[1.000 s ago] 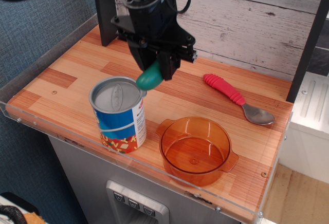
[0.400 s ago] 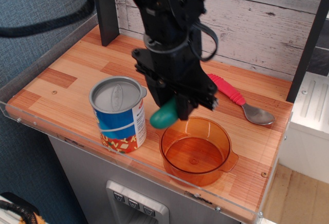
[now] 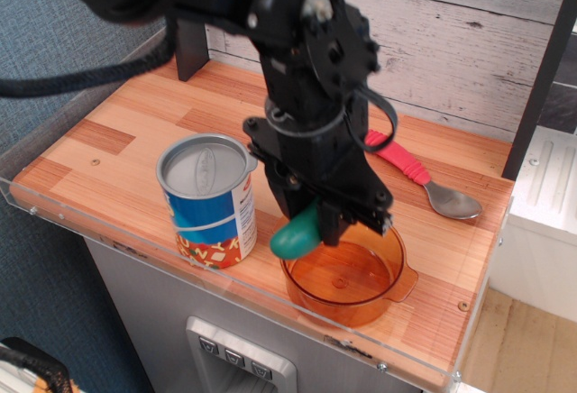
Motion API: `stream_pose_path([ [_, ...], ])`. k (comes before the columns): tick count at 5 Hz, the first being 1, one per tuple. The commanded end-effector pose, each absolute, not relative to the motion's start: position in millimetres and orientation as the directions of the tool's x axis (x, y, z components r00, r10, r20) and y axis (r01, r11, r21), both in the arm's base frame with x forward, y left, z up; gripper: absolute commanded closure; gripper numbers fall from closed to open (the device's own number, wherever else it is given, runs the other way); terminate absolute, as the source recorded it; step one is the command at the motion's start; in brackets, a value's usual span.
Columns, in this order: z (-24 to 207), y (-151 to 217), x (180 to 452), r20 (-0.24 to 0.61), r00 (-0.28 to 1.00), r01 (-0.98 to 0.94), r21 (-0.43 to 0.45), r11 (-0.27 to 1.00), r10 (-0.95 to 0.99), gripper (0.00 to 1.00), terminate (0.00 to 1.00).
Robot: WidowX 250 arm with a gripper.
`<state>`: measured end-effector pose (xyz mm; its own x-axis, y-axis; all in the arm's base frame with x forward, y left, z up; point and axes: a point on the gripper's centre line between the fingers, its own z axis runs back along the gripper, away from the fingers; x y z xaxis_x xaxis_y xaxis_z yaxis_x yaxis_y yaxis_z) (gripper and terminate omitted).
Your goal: Move cucumber to bowl, laying down.
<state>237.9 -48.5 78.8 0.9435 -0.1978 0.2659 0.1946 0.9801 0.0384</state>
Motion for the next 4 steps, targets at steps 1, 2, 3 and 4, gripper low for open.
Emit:
stream_pose_path([
  [1, 66.8, -50.8, 239.9, 0.263, 0.941, 0.206, 0.057, 0.977, -0.214, 1.0, 0.0],
  [2, 60.0, -52.7, 241.2, 0.256, 0.943, 0.202, 0.075, 0.976, -0.215, 1.0, 0.0],
  [3, 57.6, -51.9, 242.3, 0.249, 0.946, 0.196, 0.071, 0.978, -0.208, 0.0, 0.0],
  [4, 62.5, -48.0, 242.9, 0.251, 0.944, 0.203, 0.064, 0.977, -0.213, 0.0, 0.0],
])
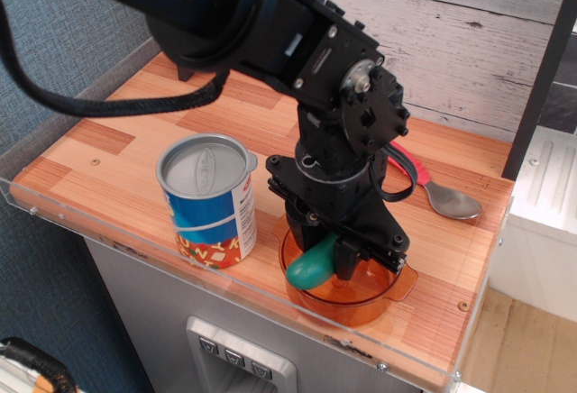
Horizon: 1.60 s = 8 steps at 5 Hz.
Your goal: Move cucumber to bowl, laying down.
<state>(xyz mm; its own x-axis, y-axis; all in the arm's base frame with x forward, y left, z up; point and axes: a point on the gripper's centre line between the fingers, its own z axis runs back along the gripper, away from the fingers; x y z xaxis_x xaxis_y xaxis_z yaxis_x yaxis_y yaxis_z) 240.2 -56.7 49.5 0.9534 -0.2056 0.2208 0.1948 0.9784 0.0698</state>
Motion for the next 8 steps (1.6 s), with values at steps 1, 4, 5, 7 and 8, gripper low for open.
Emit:
stream_pose_path([
  [1, 67, -46, 244, 0.253, 0.942, 0.211, 0.072, 0.975, -0.223, 0.0, 0.0],
  [4, 107, -8, 247, 0.295, 0.945, 0.122, 0.082, 0.989, -0.142, 0.0, 0.0],
  [5, 126, 11, 249, 0.291, 0.952, 0.074, 0.094, 0.993, -0.098, 0.0, 0.0],
  [7, 151, 8, 265, 0.315, 0.945, 0.061, 0.08, 0.995, -0.083, 0.0, 0.0],
  [8, 163, 17, 271, 0.311, 0.948, 0.048, 0.09, 0.995, -0.074, 0.0, 0.0],
])
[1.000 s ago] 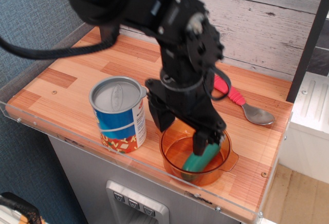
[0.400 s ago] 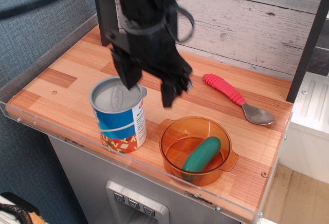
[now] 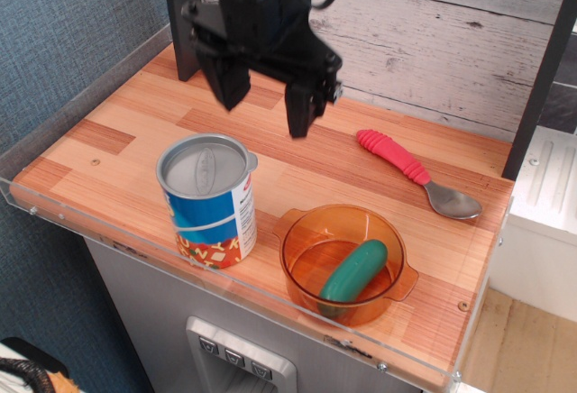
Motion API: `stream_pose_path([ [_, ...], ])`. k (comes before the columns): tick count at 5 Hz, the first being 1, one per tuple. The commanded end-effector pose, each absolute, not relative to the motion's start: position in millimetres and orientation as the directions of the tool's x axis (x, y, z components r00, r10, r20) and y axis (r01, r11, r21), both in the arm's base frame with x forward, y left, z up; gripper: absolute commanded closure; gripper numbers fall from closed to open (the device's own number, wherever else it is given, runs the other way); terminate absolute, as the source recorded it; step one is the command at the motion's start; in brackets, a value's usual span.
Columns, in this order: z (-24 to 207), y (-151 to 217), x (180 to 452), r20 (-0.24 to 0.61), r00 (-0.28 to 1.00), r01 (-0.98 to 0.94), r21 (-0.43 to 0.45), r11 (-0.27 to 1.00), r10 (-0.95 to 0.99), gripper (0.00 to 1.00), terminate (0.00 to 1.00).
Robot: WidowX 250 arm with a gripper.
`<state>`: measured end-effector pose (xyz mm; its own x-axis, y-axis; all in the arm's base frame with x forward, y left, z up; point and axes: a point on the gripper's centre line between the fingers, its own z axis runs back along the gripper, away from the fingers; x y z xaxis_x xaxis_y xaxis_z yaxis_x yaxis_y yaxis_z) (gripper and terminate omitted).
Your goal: Move cucumber to bowl, laying down.
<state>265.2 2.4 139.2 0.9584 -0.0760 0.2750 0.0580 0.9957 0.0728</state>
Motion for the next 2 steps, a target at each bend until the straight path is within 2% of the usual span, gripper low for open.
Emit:
stream_pose_path([
  [1, 173.5, 22.4, 276.0, 0.289, 0.95, 0.091, 0.097, 0.991, -0.116, 0.0, 0.0],
  [2, 173.5, 22.4, 276.0, 0.289, 0.95, 0.091, 0.097, 0.991, -0.116, 0.0, 1.0],
])
